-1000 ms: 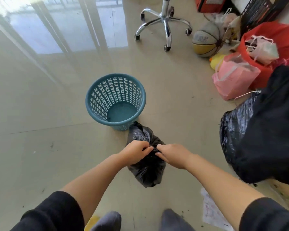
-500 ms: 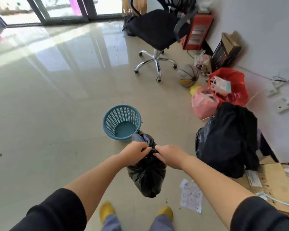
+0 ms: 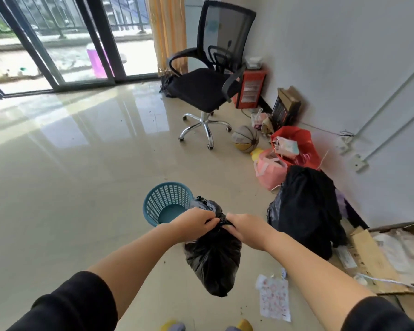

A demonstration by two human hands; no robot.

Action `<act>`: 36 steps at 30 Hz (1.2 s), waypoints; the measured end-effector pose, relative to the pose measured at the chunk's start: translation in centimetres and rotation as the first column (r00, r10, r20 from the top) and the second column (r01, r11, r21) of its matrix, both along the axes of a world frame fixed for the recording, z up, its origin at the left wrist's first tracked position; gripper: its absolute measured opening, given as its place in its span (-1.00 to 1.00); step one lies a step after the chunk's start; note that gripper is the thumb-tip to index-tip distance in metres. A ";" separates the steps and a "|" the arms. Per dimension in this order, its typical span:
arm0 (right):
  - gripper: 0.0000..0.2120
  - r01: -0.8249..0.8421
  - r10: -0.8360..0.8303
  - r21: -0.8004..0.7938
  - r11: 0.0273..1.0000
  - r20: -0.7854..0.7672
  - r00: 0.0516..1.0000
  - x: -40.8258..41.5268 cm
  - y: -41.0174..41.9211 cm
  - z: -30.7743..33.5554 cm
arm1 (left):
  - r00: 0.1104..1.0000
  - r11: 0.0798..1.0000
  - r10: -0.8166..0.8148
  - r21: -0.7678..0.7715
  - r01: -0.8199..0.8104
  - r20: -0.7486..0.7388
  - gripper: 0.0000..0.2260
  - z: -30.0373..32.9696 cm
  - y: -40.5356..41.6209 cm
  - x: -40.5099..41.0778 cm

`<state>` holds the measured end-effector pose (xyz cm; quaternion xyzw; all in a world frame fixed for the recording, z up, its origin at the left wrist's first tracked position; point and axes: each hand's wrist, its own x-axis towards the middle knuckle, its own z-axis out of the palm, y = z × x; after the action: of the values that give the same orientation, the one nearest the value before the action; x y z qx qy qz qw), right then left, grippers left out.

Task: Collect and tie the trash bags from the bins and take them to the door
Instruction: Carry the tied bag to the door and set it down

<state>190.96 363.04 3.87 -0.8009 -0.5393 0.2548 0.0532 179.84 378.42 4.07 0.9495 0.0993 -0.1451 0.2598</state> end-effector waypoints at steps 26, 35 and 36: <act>-0.84 0.997 -0.997 -0.010 0.080 -0.008 0.079 -39.2 -29.0 2.0 | -0.069 -0.080 -0.993 0.114 0.990 -0.100 -0.77 1.3 -32.9 -12.6; -0.84 0.980 -0.978 -0.024 -0.196 0.080 -0.194 -60.9 -43.7 1.8 | -0.415 -0.422 -0.906 0.118 0.899 -0.080 -0.78 1.6 -52.6 -31.7; -0.84 0.972 -0.970 -0.024 -0.233 0.079 -0.230 -63.2 -45.1 1.8 | -0.450 -0.455 -0.890 0.118 0.882 -0.072 -0.80 1.8 -54.6 -33.7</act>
<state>127.76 317.96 5.67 -0.9247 0.3031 0.1248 0.1936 146.12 323.86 5.85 0.5995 -0.7555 -0.2605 -0.0434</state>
